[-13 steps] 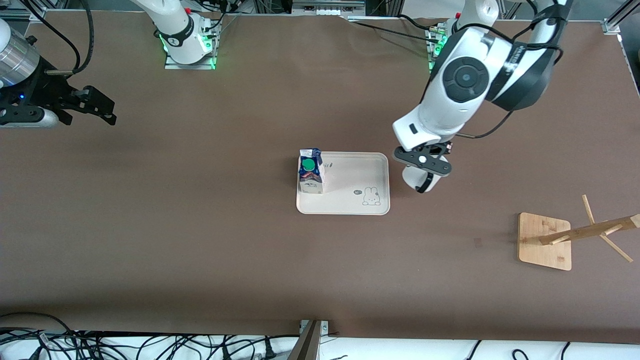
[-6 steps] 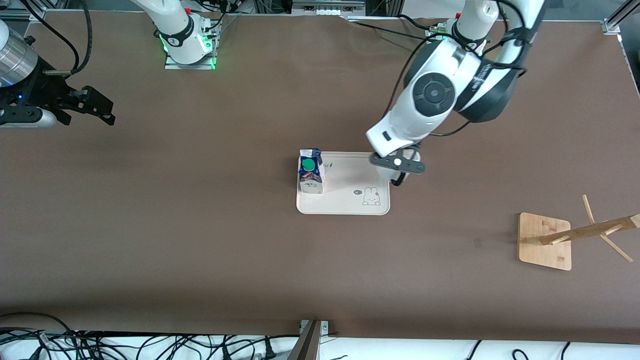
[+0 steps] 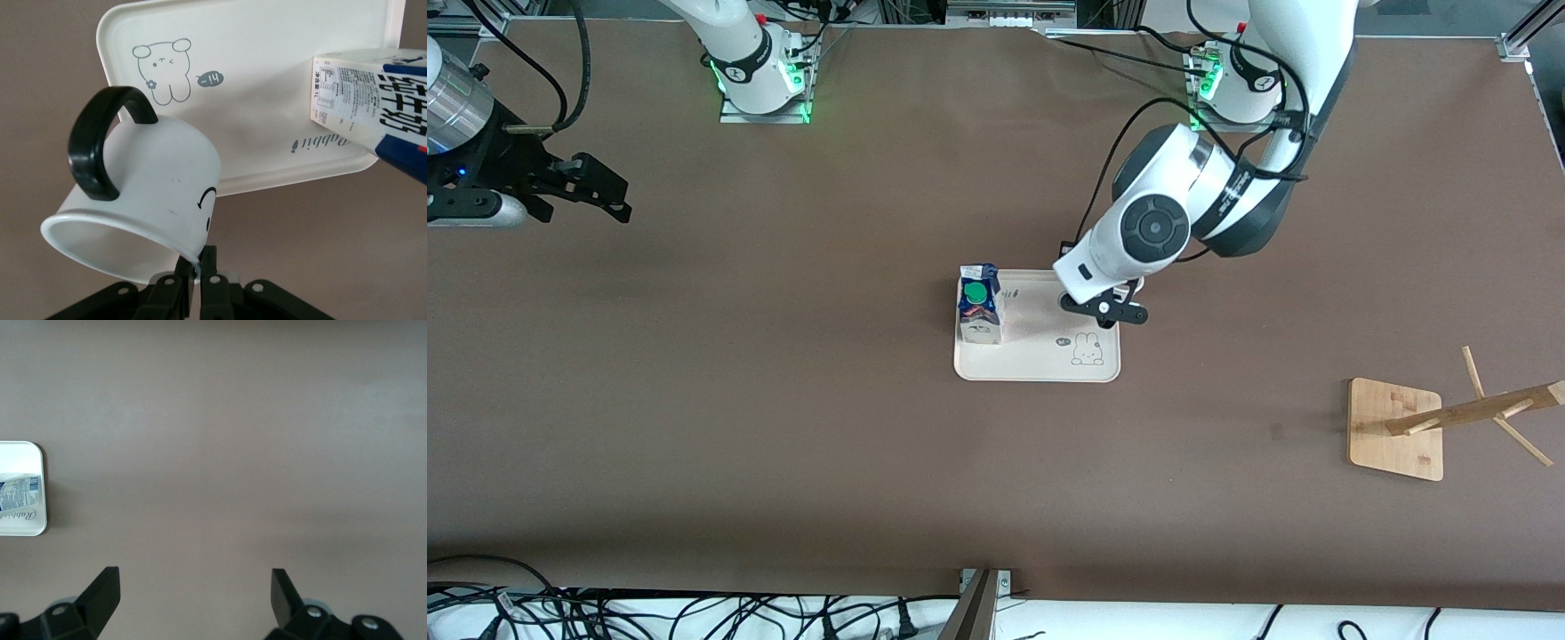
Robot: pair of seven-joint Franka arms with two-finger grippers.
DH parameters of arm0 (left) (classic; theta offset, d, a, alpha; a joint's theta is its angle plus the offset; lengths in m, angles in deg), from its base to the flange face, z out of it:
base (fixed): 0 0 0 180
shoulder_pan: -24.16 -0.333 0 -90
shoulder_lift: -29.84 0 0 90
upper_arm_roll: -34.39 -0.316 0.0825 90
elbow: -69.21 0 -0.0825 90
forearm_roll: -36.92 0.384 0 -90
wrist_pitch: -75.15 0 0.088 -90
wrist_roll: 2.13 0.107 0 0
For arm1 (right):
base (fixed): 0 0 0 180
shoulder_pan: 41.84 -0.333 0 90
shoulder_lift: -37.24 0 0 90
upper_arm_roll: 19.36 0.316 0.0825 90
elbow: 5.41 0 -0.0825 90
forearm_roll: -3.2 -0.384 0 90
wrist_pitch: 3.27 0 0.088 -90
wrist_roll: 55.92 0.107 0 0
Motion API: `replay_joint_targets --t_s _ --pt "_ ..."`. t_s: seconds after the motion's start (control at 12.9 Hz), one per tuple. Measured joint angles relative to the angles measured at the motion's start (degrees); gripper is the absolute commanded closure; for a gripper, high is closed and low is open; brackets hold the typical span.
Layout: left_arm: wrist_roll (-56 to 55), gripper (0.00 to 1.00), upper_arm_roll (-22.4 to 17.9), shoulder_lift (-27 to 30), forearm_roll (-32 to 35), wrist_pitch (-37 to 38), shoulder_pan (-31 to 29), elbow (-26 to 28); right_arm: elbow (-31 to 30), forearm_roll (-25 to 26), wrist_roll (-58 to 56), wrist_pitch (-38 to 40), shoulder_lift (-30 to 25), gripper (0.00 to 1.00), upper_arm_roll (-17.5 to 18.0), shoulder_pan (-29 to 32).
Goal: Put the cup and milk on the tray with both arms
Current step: 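Lower the mug onto the tray beside the milk carton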
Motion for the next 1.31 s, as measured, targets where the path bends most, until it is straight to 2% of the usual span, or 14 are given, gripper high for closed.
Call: replay_joint_targets --t_s 0.31,1.24,1.31 --pt "-1.0 1.00 0.0 -4.3 0.0 0.0 0.5 -3.6 0.0 0.0 0.0 0.0 0.0 0.00 0.0 0.0" --pt "-2.0 1.00 0.1 -10.6 0.0 -3.0 1.6 -4.7 0.0 0.0 0.0 0.0 0.0 0.00 0.0 0.0" --pt "-2.1 0.96 0.1 -10.7 0.0 -3.3 1.8 -4.8 0.0 0.0 0.0 0.0 0.0 0.00 0.0 0.0"
